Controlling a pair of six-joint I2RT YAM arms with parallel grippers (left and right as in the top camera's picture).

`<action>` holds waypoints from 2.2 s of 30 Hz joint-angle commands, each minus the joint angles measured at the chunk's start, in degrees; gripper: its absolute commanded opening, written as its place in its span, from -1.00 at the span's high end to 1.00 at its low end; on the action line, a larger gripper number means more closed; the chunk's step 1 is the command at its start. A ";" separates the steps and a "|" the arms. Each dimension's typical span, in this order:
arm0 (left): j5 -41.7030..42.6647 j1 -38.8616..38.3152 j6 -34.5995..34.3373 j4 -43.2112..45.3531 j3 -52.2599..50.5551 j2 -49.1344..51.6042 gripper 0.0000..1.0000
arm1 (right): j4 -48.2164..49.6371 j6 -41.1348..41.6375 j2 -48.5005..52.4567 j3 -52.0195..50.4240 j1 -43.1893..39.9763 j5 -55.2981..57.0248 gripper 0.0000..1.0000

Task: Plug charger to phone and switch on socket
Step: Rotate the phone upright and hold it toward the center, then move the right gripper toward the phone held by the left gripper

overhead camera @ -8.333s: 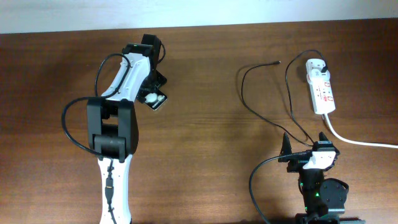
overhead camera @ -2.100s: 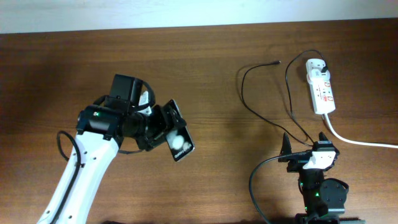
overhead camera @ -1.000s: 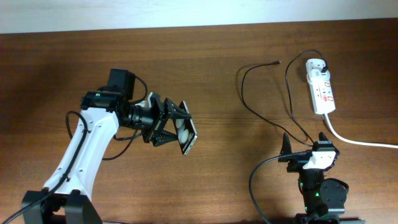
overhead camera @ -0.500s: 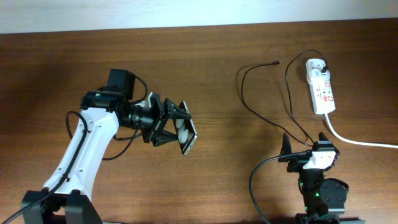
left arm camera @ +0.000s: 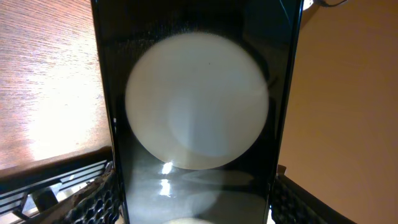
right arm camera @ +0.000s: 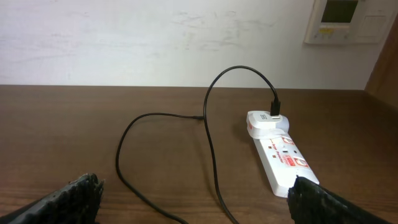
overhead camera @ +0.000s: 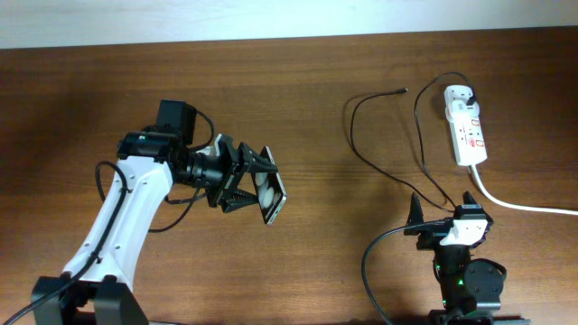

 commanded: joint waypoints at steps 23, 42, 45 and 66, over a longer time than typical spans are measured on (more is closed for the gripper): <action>4.00 0.24 1.18 2.86 0.02 -0.26 0.25 | 1.40 44.11 -0.39 -0.46 0.31 -17.77 -0.97; 1.81 0.24 1.38 9.90 0.02 -0.26 0.24 | 2.78 51.80 -0.39 2.69 0.31 -50.93 -0.97; 0.98 0.24 1.33 11.43 0.02 -0.26 0.24 | 0.59 51.78 0.37 5.92 0.31 -50.93 -0.97; 0.52 0.24 -1.90 12.57 0.04 -0.26 0.27 | -27.85 25.49 38.10 40.72 10.23 -34.53 -0.97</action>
